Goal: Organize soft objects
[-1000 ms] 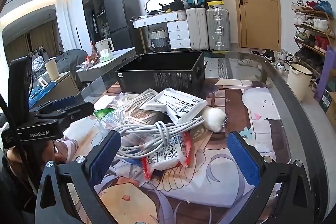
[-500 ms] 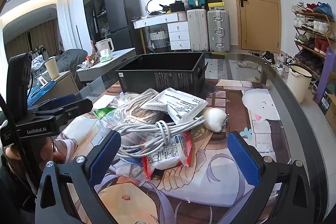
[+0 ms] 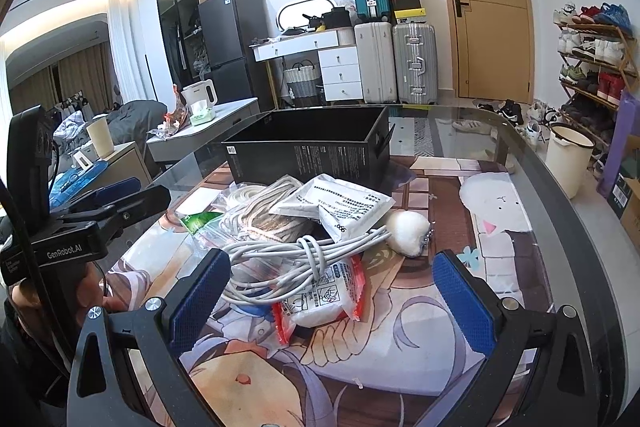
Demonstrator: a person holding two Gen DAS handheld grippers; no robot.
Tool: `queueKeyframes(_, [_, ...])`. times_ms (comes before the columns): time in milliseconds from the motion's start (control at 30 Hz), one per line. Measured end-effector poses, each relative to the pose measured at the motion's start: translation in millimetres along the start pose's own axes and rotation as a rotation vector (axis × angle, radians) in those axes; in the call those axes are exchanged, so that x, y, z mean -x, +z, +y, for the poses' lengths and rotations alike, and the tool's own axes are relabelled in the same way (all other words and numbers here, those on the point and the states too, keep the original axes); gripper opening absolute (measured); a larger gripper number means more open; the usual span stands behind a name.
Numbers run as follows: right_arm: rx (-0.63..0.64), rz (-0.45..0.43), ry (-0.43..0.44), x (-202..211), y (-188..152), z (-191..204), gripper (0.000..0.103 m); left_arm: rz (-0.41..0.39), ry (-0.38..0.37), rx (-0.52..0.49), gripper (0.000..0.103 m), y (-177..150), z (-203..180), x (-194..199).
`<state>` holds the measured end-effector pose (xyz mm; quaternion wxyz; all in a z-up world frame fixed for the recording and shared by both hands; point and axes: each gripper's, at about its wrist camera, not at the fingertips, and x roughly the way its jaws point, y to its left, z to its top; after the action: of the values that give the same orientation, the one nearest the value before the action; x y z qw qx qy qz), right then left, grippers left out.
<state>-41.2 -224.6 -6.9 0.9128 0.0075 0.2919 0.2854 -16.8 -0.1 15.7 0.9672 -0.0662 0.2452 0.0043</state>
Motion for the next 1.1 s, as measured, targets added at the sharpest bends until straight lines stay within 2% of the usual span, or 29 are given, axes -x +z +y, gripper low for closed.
queueKeyframes(867, [0.018, -0.009, -0.003, -1, 5, 2, 0.103, -0.071, 0.002, -0.009, 0.103, 8, -10, 9])
queueKeyframes(1100, [0.018, -0.019, -0.010, 0, 8, 1, 0.103, -0.069, 0.007, -0.015, 0.103, 10, -12, 6])
